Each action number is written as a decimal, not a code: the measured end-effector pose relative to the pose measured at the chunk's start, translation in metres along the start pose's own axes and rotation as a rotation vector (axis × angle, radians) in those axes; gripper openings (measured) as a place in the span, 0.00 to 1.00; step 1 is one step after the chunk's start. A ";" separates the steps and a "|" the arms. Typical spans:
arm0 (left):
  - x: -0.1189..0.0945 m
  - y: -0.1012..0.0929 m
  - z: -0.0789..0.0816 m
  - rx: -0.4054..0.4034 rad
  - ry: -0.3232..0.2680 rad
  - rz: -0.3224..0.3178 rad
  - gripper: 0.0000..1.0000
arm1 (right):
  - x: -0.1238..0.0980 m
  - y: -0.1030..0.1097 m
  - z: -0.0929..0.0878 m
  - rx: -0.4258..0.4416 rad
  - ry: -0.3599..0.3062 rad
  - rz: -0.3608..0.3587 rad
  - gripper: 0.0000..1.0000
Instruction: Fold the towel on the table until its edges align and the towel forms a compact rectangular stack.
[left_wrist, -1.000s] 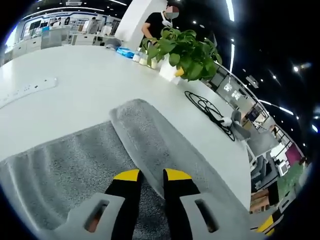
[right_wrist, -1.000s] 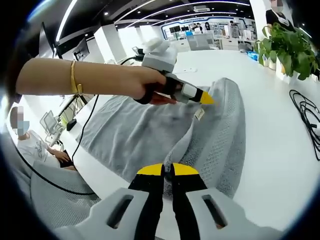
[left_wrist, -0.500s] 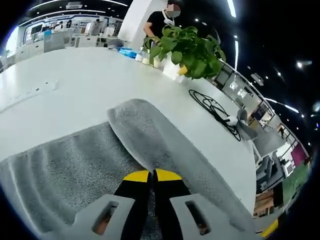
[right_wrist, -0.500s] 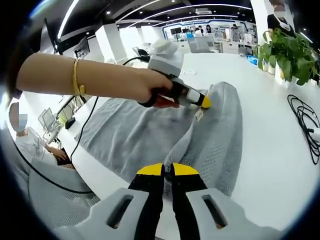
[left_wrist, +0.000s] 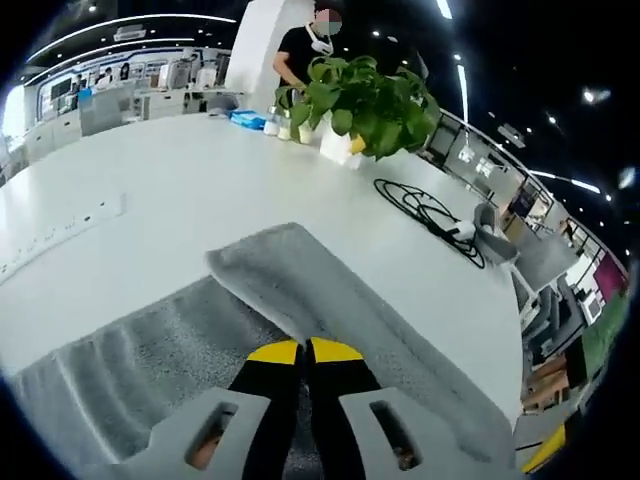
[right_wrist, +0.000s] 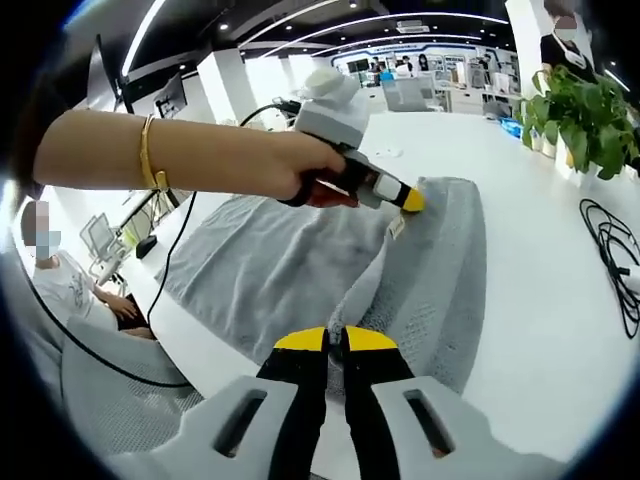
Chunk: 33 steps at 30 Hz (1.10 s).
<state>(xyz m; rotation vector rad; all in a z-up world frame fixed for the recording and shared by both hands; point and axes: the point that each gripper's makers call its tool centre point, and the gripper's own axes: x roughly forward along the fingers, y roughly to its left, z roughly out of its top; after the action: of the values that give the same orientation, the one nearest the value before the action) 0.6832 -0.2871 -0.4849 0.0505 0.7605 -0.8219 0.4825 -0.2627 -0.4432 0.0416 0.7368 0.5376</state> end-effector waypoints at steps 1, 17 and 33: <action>-0.001 0.001 0.007 -0.043 -0.053 -0.009 0.02 | 0.001 0.003 0.002 -0.005 -0.002 0.004 0.03; -0.063 0.038 -0.015 -0.147 -0.085 0.062 0.02 | 0.014 0.054 0.014 -0.103 0.011 0.092 0.03; -0.108 0.085 -0.027 -0.148 -0.089 0.137 0.02 | 0.025 0.108 0.035 -0.182 -0.001 0.188 0.03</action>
<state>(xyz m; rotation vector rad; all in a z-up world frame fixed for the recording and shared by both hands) 0.6779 -0.1497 -0.4571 -0.0649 0.7239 -0.6318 0.4715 -0.1518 -0.4090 -0.0585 0.6845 0.7821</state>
